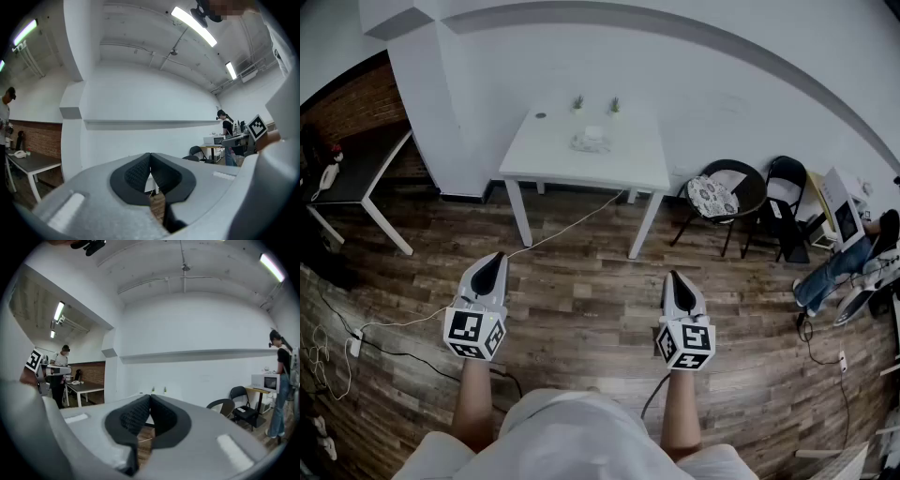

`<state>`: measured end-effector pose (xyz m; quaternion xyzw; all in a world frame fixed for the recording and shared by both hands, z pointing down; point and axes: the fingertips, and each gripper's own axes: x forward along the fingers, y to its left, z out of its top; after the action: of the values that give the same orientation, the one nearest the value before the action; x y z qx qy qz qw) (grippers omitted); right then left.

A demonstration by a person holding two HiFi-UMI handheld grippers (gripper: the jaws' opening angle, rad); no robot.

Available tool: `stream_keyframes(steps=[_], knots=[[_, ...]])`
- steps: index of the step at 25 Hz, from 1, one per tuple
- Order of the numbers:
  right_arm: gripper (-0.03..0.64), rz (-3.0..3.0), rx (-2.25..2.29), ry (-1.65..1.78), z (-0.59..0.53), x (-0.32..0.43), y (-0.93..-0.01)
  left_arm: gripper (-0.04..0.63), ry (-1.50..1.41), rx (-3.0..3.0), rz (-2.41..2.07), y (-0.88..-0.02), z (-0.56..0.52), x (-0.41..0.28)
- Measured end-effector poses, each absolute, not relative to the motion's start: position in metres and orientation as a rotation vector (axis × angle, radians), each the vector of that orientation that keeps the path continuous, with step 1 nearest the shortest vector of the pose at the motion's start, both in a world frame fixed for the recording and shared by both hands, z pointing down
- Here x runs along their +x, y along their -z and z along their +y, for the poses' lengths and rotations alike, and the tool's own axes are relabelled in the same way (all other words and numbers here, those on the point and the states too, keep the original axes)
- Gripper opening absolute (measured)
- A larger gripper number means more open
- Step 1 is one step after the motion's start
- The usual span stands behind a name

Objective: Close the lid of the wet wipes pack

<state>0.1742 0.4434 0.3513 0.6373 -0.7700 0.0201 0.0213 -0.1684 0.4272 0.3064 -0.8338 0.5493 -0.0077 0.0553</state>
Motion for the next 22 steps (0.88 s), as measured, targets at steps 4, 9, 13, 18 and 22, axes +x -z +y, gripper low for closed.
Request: stream_keyframes(steps=[4,9,13,18,22], knots=[[0.003,-2.392,1.968,-0.069,0.447,0.171,-0.352,0.008,0.026,-2.54,1.663,-0.308,0.431,-0.166],[0.003,-2.406,1.97,-0.061,0.454,0.168,-0.347,0.008,0.032,-2.536,1.647,-0.307,0.437,-0.164],[0.003,-2.394,1.974,-0.07,0.458,0.169,-0.35,0.008,0.041,-2.537,1.648,-0.308,0.438,-0.166],[0.003,-2.399,1.993,-0.071,0.465,0.169,-0.349,0.008,0.046,-2.535,1.656,-0.307,0.443,-0.17],[0.003,-2.399,1.993,-0.071,0.469,0.166,-0.349,0.009,0.047,-2.538,1.648,-0.306,0.447,-0.171]])
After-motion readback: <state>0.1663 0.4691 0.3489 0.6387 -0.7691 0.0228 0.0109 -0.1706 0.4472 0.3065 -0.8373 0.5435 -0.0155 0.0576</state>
